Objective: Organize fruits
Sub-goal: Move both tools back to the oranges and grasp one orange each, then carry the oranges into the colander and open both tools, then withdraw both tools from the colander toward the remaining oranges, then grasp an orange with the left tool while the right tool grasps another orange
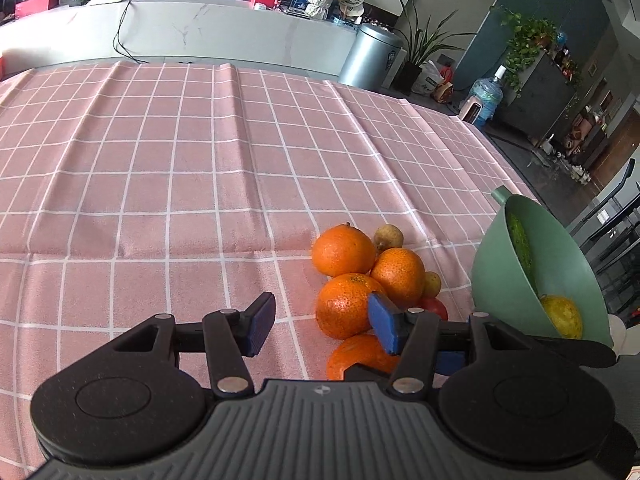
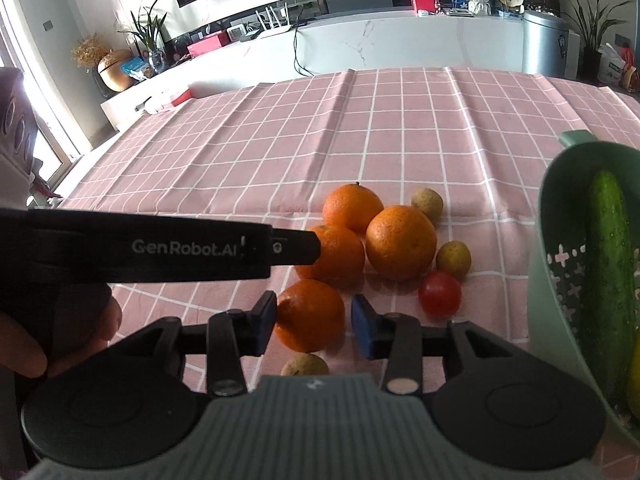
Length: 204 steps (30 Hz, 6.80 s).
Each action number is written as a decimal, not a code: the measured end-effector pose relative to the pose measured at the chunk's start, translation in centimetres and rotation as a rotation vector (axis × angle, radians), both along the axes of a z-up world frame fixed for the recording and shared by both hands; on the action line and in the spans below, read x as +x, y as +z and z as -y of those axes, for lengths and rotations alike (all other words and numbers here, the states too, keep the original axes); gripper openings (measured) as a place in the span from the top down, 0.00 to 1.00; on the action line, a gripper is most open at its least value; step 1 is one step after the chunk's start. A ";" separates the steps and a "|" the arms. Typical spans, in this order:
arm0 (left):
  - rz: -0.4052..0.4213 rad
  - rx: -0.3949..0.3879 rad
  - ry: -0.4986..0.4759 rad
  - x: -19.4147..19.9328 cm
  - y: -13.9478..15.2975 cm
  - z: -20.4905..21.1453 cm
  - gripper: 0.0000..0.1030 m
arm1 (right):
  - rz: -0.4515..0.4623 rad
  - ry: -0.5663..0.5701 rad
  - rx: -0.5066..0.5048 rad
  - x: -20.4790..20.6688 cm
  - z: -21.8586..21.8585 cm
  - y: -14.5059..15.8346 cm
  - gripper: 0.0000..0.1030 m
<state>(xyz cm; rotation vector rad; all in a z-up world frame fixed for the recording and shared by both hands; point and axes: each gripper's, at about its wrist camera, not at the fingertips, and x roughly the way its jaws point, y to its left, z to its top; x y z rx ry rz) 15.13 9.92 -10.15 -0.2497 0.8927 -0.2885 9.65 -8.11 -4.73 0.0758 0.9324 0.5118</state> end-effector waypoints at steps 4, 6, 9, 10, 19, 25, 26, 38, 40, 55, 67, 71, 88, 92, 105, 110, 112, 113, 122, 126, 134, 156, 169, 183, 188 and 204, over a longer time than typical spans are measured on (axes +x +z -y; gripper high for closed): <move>0.004 -0.008 -0.014 0.0 -0.1 -0.2 0.39 | 0.007 0.021 -0.014 -0.1 -0.5 0.0 0.67; -0.005 -0.020 -0.012 0.1 -0.1 -0.2 0.39 | 0.019 0.019 -0.041 -0.2 -0.6 0.1 0.67; -0.005 -0.027 -0.013 0.1 -0.2 -0.4 0.39 | 0.030 -0.001 -0.084 -0.3 -0.2 0.3 0.67; -0.008 -0.033 -0.014 0.1 -0.2 -0.4 0.39 | 0.030 -0.011 -0.089 -0.3 0.0 0.3 0.67; -0.062 -0.093 -0.033 0.7 -1.0 0.7 0.34 | 0.026 -0.042 -0.093 -0.3 1.3 0.2 0.67; -0.079 -0.090 -0.022 1.1 -1.5 1.9 0.34 | 0.027 -0.041 -0.085 -0.5 1.9 0.2 0.67; -0.079 -0.091 -0.013 1.1 -1.6 1.9 0.34 | 0.028 -0.039 -0.085 -0.5 1.9 0.1 0.66; -0.043 -0.132 0.000 0.6 -1.3 1.2 0.53 | -0.001 -0.067 -0.044 -0.2 1.9 -0.3 0.67; -0.021 -0.138 0.008 0.2 -0.4 0.9 0.53 | 0.021 -0.079 -0.061 -0.4 2.2 0.1 0.68; 0.091 -0.069 0.019 -3.5 5.9 3.9 0.53 | 0.153 -0.133 -0.018 -3.2 7.3 6.8 0.68; 0.109 -0.040 -0.091 -3.1 6.9 9.3 0.53 | 0.066 -0.274 0.132 -2.0 16.7 7.9 0.68; 0.124 0.012 -0.203 -2.4 7.2 13.8 0.53 | 0.058 -0.319 0.110 -1.8 19.2 7.7 0.68; -0.042 0.494 -0.398 0.7 3.9 23.0 0.52 | 0.002 -0.191 -0.100 4.3 20.3 3.3 0.67; -0.094 0.505 -0.425 1.1 3.1 23.3 0.52 | -0.012 -0.172 -0.106 5.1 20.0 2.8 0.67; -0.118 0.501 -0.451 1.2 2.3 23.9 0.46 | -0.036 -0.152 -0.139 5.9 19.3 2.1 0.71; -0.097 0.477 -0.447 0.7 2.8 23.9 0.29 | -0.023 -0.152 -0.142 5.3 19.1 2.8 0.69; -0.073 0.467 -0.444 0.3 3.4 23.8 0.24 | -0.013 -0.155 -0.146 5.0 19.0 3.2 0.65; -0.063 0.467 -0.443 0.1 3.8 23.7 0.24 | -0.008 -0.158 -0.145 4.8 19.0 3.4 0.65; 0.007 0.393 -0.366 -2.1 7.5 20.5 0.24 | 0.062 -0.207 -0.116 1.7 18.7 6.3 0.58; 0.038 0.382 -0.321 -3.2 8.9 18.9 0.24 | 0.088 -0.239 -0.062 -0.2 18.3 7.3 0.57; 0.060 0.371 -0.232 -5.3 9.9 14.7 0.24 | 0.130 -0.302 0.052 -4.3 16.1 8.8 0.57; 0.161 0.148 -0.131 -7.8 8.0 3.6 0.24 | 0.150 -0.158 -0.054 -8.7 6.7 7.7 0.53; 0.167 0.180 -0.197 -4.9 6.5 3.3 0.31 | 0.255 0.008 -0.180 -4.5 3.4 6.1 0.61; 0.077 0.143 -0.182 0.8 1.3 2.8 0.51 | 0.273 0.118 -0.359 1.5 0.0 1.8 0.61; 0.073 0.132 -0.200 1.7 0.6 2.6 0.51 | 0.271 0.173 -0.432 2.3 -1.1 0.5 0.62; 0.063 0.065 -0.216 3.3 -0.7 2.1 0.49 | 0.244 0.182 -0.490 4.0 -2.6 -1.5 0.60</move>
